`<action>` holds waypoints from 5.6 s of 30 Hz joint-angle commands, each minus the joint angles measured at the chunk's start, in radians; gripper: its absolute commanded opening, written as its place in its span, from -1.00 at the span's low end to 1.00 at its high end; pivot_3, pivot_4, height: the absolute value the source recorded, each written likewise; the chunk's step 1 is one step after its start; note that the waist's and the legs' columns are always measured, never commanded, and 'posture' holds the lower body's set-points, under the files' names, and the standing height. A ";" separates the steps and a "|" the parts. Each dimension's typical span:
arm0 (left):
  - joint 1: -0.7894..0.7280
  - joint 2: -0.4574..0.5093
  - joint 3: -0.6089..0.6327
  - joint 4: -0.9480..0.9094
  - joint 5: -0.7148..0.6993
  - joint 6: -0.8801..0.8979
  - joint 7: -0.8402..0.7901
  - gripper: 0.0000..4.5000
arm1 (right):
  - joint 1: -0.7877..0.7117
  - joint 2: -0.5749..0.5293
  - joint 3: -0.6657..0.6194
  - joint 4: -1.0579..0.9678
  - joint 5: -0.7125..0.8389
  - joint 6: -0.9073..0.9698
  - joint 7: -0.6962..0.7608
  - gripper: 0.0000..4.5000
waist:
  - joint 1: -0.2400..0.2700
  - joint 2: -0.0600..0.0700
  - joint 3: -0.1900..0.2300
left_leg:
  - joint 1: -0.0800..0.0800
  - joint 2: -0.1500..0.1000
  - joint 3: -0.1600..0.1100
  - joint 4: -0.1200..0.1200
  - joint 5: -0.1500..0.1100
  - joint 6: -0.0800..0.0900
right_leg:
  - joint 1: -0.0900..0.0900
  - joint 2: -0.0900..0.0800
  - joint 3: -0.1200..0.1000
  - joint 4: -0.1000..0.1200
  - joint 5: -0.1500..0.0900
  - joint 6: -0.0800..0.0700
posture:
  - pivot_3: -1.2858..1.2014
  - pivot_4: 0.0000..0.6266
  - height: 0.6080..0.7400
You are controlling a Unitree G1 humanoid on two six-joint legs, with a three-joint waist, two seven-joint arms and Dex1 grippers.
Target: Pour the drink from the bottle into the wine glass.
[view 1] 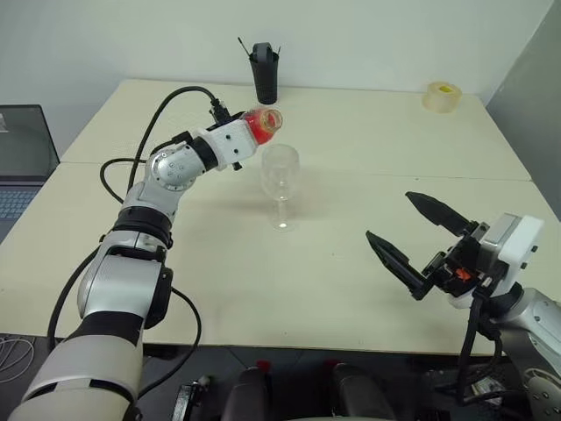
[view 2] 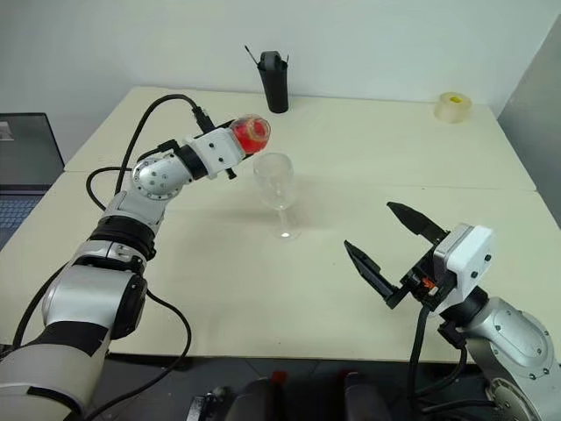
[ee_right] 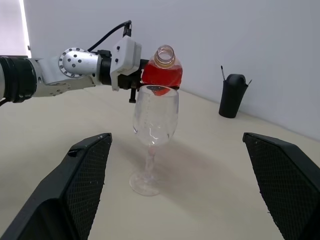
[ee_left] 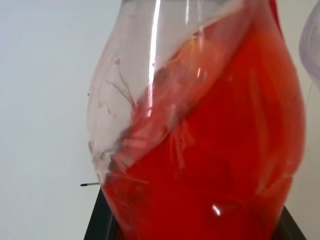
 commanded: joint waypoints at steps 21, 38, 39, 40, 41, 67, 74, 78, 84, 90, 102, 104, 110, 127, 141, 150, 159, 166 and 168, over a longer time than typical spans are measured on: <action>-0.067 0.109 -0.124 -0.005 0.247 -0.090 0.314 -0.43 | -0.021 -0.045 0.042 -0.024 -0.013 -0.039 -0.006 1.00 | 0.000 0.000 0.000 | 0.000 0.000 0.000 0.000 0.000 0.000 | 0.000 0.000 0.000 0.001 0.000 0.000 | 0.03 -0.52 1.00; -0.114 0.140 -0.174 0.004 0.343 -0.089 0.486 -0.43 | -0.031 -0.047 0.049 -0.016 -0.012 -0.030 -0.010 1.00 | 0.000 0.000 0.000 | 0.000 0.000 0.001 0.001 0.002 -0.004 | 0.000 -0.001 0.000 0.002 0.000 0.000 | 0.03 -0.52 1.00; -0.115 0.142 -0.177 0.003 0.348 -0.089 0.491 -0.43 | -0.032 -0.047 0.049 -0.016 -0.012 -0.029 -0.010 1.00 | 0.000 0.000 0.000 | 0.000 0.000 0.001 0.001 0.002 -0.004 | 0.000 -0.001 0.000 0.002 0.000 0.000 | 0.03 -0.52 1.00; -0.116 0.143 -0.179 0.003 0.352 -0.089 0.495 -0.43 | -0.033 -0.048 0.049 -0.015 -0.012 -0.028 -0.010 1.00 | 0.000 0.000 0.000 | 0.000 0.000 0.001 0.001 0.002 -0.004 | 0.000 -0.001 0.000 0.002 0.000 0.000 | 0.03 -0.52 1.00; -0.117 0.144 -0.181 0.002 0.356 -0.089 0.499 -0.43 | -0.034 -0.048 0.049 -0.015 -0.012 -0.028 -0.010 1.00 | 0.000 0.000 0.000 | 0.000 0.000 0.001 0.001 0.002 -0.004 | 0.000 -0.001 0.000 0.002 0.000 0.000 | 0.03 -0.52 1.00; -0.173 0.197 -0.264 0.043 0.469 -0.092 0.612 -0.43 | -0.034 -0.066 0.054 -0.003 -0.007 -0.029 0.000 1.00 | 0.000 0.000 0.000 | 0.001 -0.001 0.001 0.001 0.002 -0.004 | -0.001 -0.001 0.000 0.005 0.000 0.000 | 0.03 -0.52 1.00; -0.179 0.207 -0.284 0.050 0.485 -0.091 0.633 -0.43 | -0.039 -0.067 0.057 0.012 -0.014 -0.035 0.005 1.00 | 0.000 0.000 0.000 | 0.001 -0.001 0.001 0.002 0.002 -0.004 | -0.001 -0.001 0.000 0.005 0.000 0.000 | 0.03 -0.52 1.00; -0.181 0.215 -0.293 0.051 0.489 -0.087 0.645 -0.43 | -0.043 -0.066 0.063 0.014 -0.017 -0.036 0.005 1.00 | 0.000 0.000 0.000 | 0.001 -0.001 0.001 0.002 0.002 -0.004 | -0.001 -0.001 0.000 0.005 0.000 0.000 | 0.03 -0.52 1.00; -0.180 0.219 -0.298 0.055 0.498 -0.083 0.655 -0.43 | -0.053 -0.065 0.066 0.021 -0.024 -0.037 0.004 1.00 | 0.000 0.000 0.000 | 0.001 -0.001 0.001 0.002 0.002 -0.004 | -0.001 -0.002 0.000 0.005 0.000 0.000 | 0.03 -0.52 1.00; -0.178 0.224 -0.301 0.054 0.502 -0.083 0.657 -0.43 | -0.054 -0.064 0.068 0.022 -0.031 -0.037 0.005 1.00 | 0.000 0.000 0.000 | 0.001 -0.001 0.001 0.002 0.002 -0.004 | -0.001 -0.002 0.000 0.005 0.000 0.000 | 0.03 -0.52 1.00; -0.178 0.221 -0.303 0.055 0.502 -0.078 0.654 -0.43 | -0.056 -0.062 0.076 0.023 -0.035 -0.037 0.002 1.00 | 0.000 0.000 0.000 | 0.001 -0.001 0.001 0.002 0.002 -0.004 | -0.001 -0.002 0.000 0.006 0.000 0.000 | 0.03 -0.52 1.00; -0.177 0.220 -0.301 0.056 0.498 -0.078 0.651 -0.43 | -0.059 -0.061 0.077 0.024 -0.034 -0.037 0.002 1.00 | 0.000 0.000 0.000 | 0.001 -0.001 0.001 0.002 0.002 -0.004 | -0.001 -0.002 0.000 0.006 0.000 0.000 | 0.03 -0.52 1.00; -0.145 0.160 -0.193 0.092 0.296 -0.097 0.464 -0.43 | -0.105 -0.061 0.077 0.019 -0.013 -0.022 -0.008 1.00 | 0.000 0.000 0.000 | 0.001 -0.001 0.001 0.002 0.002 -0.004 | -0.001 -0.002 0.000 0.006 0.000 0.000 | 0.03 -0.52 1.00; 0.191 0.061 0.299 -0.187 -0.451 0.498 -0.135 -0.45 | -0.579 -0.091 0.148 0.205 0.309 0.356 -0.133 1.00 | -0.029 0.000 -0.001 | 0.003 0.001 0.000 0.004 0.002 -0.004 | -0.001 -0.001 0.001 0.013 -0.001 -0.001 | 0.03 -0.52 1.00; 0.606 -0.036 0.487 -0.680 -0.570 0.883 0.142 -0.45 | -0.903 0.020 0.284 0.392 0.487 0.712 -0.227 1.00 | -0.006 -0.003 -0.003 | 0.000 0.003 -0.008 0.004 0.002 -0.004 | -0.002 -0.011 -0.003 0.014 -0.001 -0.001 | 0.03 -0.52 1.00; 0.665 -0.061 0.499 -0.674 -0.571 0.879 0.176 0.85 | -0.932 0.021 0.303 0.409 0.450 0.725 -0.193 1.00 | -0.009 -0.002 -0.004 | 0.002 0.003 -0.007 0.004 0.000 0.000 | -0.002 -0.010 -0.002 0.014 -0.001 -0.001 | 0.03 -0.52 1.00; 0.698 -0.039 0.517 -0.764 -0.588 0.934 0.176 0.99 | -0.937 0.026 0.315 0.419 0.394 0.698 -0.159 1.00 | -0.008 -0.002 -0.004 | 0.002 0.003 -0.007 0.004 0.000 0.000 | -0.002 -0.010 -0.002 0.014 -0.001 -0.001 | 0.03 -0.52 1.00; 0.784 -0.015 0.564 -0.926 -0.649 1.015 0.154 0.99 | -0.926 0.029 0.316 0.414 0.354 0.680 -0.122 1.00 | -0.009 -0.002 -0.004 | 0.002 0.003 -0.006 0.003 0.000 0.000 | -0.002 -0.010 -0.002 0.013 -0.001 -0.001 | 0.03 -0.52 1.00; 0.813 -0.015 0.592 -0.980 -0.685 1.042 0.149 0.99 | -0.924 0.029 0.315 0.416 0.343 0.676 -0.109 1.00 | -0.008 -0.002 -0.003 | 0.002 0.004 -0.007 0.003 0.000 0.000 | -0.002 -0.010 -0.002 0.013 -0.001 -0.001 | 0.03 -0.52 1.00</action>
